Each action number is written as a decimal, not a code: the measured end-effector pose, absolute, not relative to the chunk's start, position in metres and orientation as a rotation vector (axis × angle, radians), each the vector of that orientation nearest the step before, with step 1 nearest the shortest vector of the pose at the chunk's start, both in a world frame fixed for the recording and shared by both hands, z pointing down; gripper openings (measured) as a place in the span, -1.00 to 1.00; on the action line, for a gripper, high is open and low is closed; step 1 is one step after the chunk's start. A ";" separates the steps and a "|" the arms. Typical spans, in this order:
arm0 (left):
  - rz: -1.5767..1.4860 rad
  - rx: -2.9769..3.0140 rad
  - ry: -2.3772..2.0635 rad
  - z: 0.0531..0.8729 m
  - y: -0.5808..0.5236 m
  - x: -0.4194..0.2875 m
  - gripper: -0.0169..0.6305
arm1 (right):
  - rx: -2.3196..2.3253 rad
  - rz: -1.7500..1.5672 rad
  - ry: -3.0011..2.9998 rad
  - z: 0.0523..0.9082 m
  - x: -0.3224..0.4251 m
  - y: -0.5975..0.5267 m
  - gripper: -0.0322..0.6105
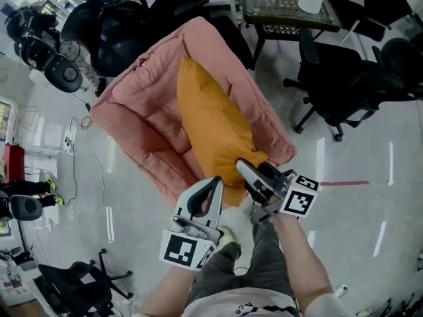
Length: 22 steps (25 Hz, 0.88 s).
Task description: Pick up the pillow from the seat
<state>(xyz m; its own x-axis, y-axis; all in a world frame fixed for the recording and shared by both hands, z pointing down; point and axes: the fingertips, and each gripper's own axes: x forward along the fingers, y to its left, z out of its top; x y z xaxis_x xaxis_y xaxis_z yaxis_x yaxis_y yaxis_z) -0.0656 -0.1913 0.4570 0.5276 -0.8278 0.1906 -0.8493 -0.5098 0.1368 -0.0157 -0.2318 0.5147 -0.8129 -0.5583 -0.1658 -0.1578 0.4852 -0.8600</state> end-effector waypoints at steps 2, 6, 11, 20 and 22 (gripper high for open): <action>0.100 2.530 -1.443 0.441 -0.189 -0.080 -0.91 | -0.574 -1.272 2.332 0.495 -0.031 -0.229 -0.76; -0.002 2.519 -1.449 0.401 -0.180 -0.102 -0.91 | -0.602 -1.327 2.327 0.466 -0.043 -0.219 -0.77; -0.070 2.552 -1.443 0.358 -0.163 -0.123 -0.91 | -0.658 -1.362 2.250 0.430 -0.037 -0.198 -0.77; -0.157 2.632 -1.378 0.289 -0.133 -0.128 -0.91 | -0.573 -1.262 2.143 0.327 -0.042 -0.171 -0.77; -0.166 2.650 -1.378 0.274 -0.131 -0.131 -0.91 | -0.562 -1.229 2.149 0.304 -0.048 -0.170 -0.77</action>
